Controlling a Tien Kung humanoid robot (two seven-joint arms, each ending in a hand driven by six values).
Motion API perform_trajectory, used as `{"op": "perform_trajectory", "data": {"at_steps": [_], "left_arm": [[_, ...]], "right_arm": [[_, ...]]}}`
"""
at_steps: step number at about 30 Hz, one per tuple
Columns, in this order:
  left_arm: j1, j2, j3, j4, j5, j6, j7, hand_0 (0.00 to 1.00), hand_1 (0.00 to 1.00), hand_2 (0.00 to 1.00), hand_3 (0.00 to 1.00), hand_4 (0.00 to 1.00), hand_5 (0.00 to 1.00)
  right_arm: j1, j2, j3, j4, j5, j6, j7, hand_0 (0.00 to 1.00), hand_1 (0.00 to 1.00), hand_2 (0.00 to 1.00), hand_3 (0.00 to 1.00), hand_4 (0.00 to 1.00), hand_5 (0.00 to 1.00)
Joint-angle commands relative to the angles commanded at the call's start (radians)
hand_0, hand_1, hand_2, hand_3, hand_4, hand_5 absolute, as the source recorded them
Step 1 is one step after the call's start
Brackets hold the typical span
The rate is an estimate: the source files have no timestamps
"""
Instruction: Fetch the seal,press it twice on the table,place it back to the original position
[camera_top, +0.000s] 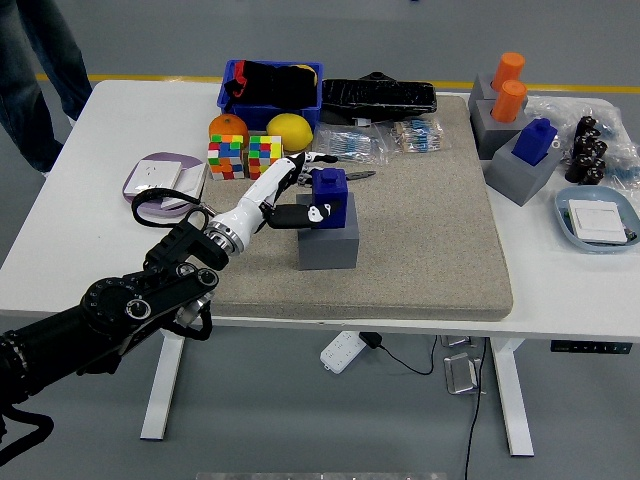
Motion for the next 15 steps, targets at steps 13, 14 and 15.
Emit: {"op": "perform_trajectory", "data": {"at_steps": [13, 14, 15], "left_arm": [[0.001, -0.004, 0.011, 0.002, -0.001, -0.003, 0.001, 0.845, 0.54, 0.448, 0.801, 0.51, 0.002], [0.001, -0.004, 0.011, 0.002, -0.001, -0.003, 0.001, 0.845, 0.54, 0.448, 0.801, 0.51, 0.002], [0.002, -0.003, 0.011, 0.002, -0.001, -0.003, 0.001, 0.845, 0.54, 0.448, 0.801, 0.51, 0.002]], "right_arm": [[-0.002, 0.0, 0.002, 0.001, -0.002, 0.001, 0.0, 0.831, 0.743, 0.736, 0.71, 0.815, 0.595], [-0.002, 0.0, 0.002, 0.001, -0.002, 0.001, 0.0, 0.831, 0.743, 0.736, 0.71, 0.815, 0.595], [-0.002, 0.0, 0.002, 0.001, -0.002, 0.001, 0.0, 0.831, 0.743, 0.736, 0.71, 0.815, 0.595]]}}
